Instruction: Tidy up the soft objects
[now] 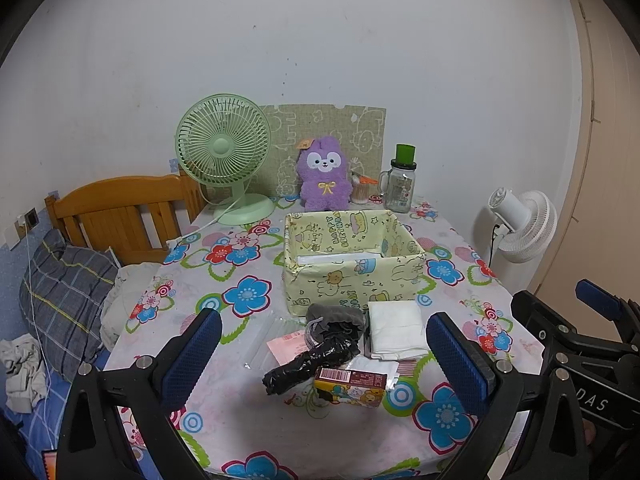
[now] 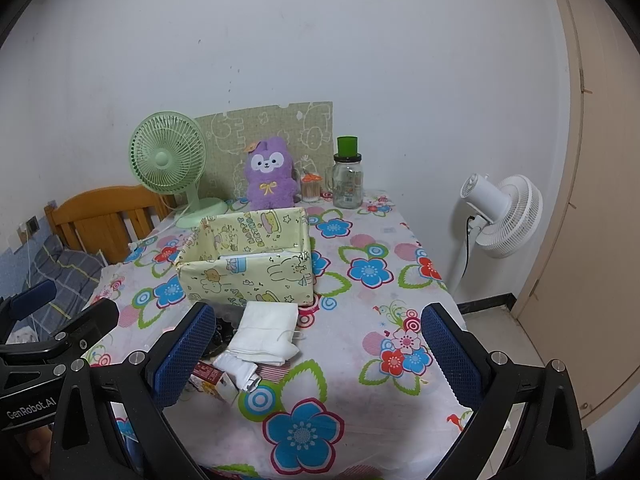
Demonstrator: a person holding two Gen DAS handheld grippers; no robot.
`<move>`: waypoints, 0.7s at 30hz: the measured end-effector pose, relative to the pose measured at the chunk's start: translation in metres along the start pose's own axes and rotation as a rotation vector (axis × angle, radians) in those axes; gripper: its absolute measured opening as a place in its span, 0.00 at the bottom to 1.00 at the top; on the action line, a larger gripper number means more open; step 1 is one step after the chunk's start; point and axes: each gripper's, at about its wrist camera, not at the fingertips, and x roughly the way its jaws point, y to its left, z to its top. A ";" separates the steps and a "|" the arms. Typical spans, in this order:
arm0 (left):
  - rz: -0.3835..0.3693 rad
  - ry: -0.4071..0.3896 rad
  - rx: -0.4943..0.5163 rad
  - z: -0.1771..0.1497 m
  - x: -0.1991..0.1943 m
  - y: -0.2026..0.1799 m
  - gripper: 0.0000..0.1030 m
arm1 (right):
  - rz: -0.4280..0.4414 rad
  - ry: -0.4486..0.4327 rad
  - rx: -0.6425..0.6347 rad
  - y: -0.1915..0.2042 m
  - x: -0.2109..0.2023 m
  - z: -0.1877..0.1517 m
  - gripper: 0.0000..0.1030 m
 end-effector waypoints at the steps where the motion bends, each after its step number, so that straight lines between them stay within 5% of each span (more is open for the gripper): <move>1: 0.001 0.000 0.000 0.000 0.000 0.000 1.00 | -0.001 -0.001 0.001 0.000 0.000 0.000 1.00; 21: 0.005 0.010 -0.012 0.001 0.011 0.004 1.00 | 0.019 0.008 0.003 0.003 0.010 0.011 1.00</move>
